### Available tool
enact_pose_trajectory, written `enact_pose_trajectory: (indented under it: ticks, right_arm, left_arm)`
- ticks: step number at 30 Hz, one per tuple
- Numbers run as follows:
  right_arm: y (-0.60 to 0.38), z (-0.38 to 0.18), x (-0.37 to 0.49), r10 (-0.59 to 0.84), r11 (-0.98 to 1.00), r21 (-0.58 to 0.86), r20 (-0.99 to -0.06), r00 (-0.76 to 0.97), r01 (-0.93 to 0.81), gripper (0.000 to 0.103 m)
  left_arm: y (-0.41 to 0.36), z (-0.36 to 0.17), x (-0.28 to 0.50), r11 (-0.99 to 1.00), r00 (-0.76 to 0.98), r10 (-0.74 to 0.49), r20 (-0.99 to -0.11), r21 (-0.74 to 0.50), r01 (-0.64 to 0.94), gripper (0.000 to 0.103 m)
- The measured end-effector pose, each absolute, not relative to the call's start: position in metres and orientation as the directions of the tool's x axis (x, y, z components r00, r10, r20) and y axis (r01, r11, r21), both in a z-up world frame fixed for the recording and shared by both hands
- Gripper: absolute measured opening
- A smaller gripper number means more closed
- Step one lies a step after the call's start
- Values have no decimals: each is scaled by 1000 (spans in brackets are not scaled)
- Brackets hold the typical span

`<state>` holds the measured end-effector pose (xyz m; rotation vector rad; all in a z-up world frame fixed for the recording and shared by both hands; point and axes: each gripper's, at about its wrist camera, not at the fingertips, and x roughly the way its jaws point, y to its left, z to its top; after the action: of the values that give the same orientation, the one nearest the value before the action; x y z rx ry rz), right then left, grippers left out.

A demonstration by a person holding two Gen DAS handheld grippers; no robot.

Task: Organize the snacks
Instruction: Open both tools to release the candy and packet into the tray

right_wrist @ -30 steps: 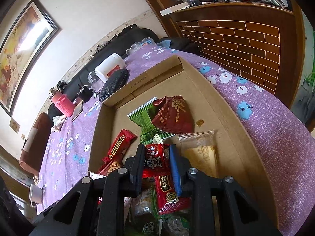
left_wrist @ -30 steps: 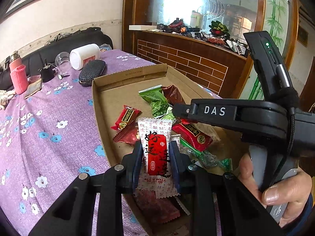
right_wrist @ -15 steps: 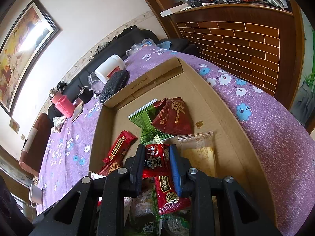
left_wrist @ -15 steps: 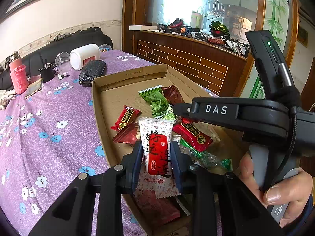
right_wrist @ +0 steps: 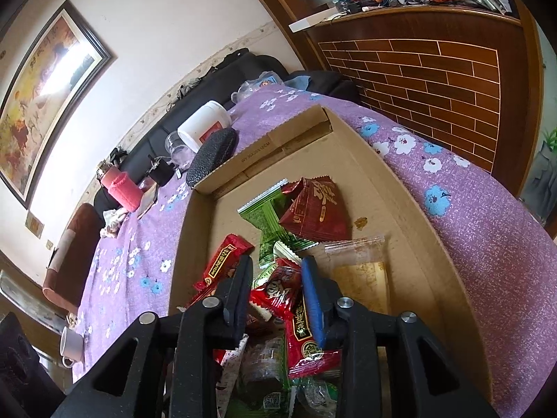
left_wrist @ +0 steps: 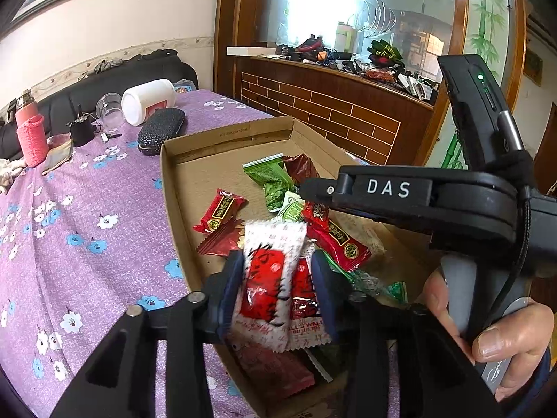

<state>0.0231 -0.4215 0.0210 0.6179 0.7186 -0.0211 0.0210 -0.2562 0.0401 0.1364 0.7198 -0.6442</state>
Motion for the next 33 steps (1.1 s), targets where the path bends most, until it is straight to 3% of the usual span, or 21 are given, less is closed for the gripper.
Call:
enact_pose_trajectory:
  ticks: [23, 27, 33]
  right_arm:
    - [-421, 30, 18, 137, 836, 495, -606, 783, 237, 32]
    - [-420, 33, 16, 107, 846, 472, -603, 790, 247, 42]
    - [-420, 32, 16, 98, 847, 466, -610, 786, 257, 42]
  left_arm:
    - [-249, 52, 17, 832, 656, -470, -590, -49, 552, 63]
    - [-248, 54, 14, 844, 686, -444, -577, -12, 536, 68]
    - [-249, 57, 11, 858, 726, -403, -557, 46, 511, 78]
